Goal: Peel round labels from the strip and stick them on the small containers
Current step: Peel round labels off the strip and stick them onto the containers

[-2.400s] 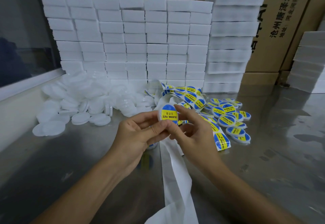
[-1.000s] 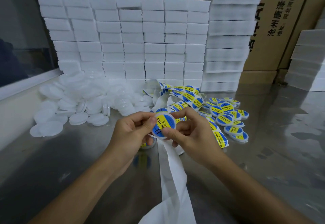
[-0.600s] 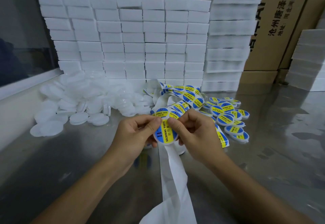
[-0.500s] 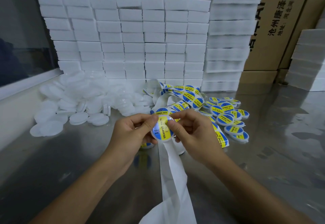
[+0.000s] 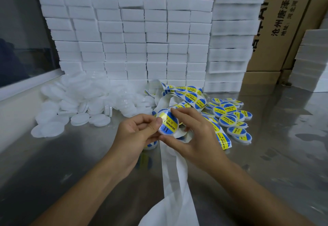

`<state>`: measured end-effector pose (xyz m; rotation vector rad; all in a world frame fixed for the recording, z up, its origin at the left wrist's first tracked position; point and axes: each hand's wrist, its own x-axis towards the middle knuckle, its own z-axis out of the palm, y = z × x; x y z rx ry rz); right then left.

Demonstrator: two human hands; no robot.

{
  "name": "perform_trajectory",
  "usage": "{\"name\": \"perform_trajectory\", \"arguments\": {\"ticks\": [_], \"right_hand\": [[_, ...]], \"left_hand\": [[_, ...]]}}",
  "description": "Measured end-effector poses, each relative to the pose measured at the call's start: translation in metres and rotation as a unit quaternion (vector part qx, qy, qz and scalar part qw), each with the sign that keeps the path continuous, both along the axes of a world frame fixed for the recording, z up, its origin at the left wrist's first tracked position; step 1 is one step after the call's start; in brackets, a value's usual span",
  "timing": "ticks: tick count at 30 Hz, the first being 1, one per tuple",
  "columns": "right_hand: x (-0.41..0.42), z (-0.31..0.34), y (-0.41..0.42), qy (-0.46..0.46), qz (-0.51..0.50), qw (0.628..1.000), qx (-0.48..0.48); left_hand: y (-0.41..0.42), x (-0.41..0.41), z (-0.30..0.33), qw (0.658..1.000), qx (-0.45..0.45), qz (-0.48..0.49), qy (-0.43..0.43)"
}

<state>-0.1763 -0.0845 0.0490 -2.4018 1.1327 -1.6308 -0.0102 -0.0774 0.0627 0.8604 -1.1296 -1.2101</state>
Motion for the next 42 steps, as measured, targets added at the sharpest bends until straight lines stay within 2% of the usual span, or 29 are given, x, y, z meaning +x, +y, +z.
{"name": "perform_trajectory", "arguments": {"ticks": [4,8,11,15,19,26,32,34,36,39,42], "right_hand": [[-0.001,0.001,0.001,-0.013,0.01,1.0,0.002],[-0.013,0.003,-0.006,-0.02,-0.013,1.0,0.02],[-0.032,0.002,-0.019,-0.049,-0.075,0.995,0.046],[-0.077,-0.006,-0.044,-0.063,-0.218,0.963,0.142],[-0.118,-0.019,-0.058,-0.041,-0.325,0.929,0.17],[-0.135,-0.034,-0.069,-0.027,-0.396,0.89,0.226],[-0.131,-0.031,-0.066,0.016,-0.396,0.875,0.278],[-0.123,-0.026,-0.063,0.025,-0.382,0.89,0.246],[-0.11,-0.019,-0.057,0.012,-0.344,0.922,0.179],[-0.074,-0.006,-0.041,-0.046,-0.214,0.972,0.088],[-0.033,0.005,-0.017,-0.115,-0.02,0.982,0.149]], "left_hand": [[0.0,-0.001,-0.001,0.999,-0.016,0.032,-0.016],[-0.004,0.003,-0.005,0.978,-0.06,0.157,-0.123],[-0.007,0.006,-0.011,0.957,-0.064,0.178,-0.222],[-0.009,0.004,-0.021,0.932,-0.001,0.129,-0.34],[-0.009,0.005,-0.025,0.94,0.059,0.076,-0.327],[-0.009,0.007,-0.024,0.975,0.065,0.022,-0.212],[-0.01,0.007,-0.022,0.985,0.03,-0.005,-0.169],[-0.009,0.007,-0.02,0.986,0.025,-0.02,-0.161],[-0.008,0.006,-0.019,0.986,0.015,-0.032,-0.162],[-0.006,0.005,-0.018,0.985,0.005,-0.051,-0.165],[-0.004,0.003,-0.015,0.984,0.003,-0.089,-0.157]]}}
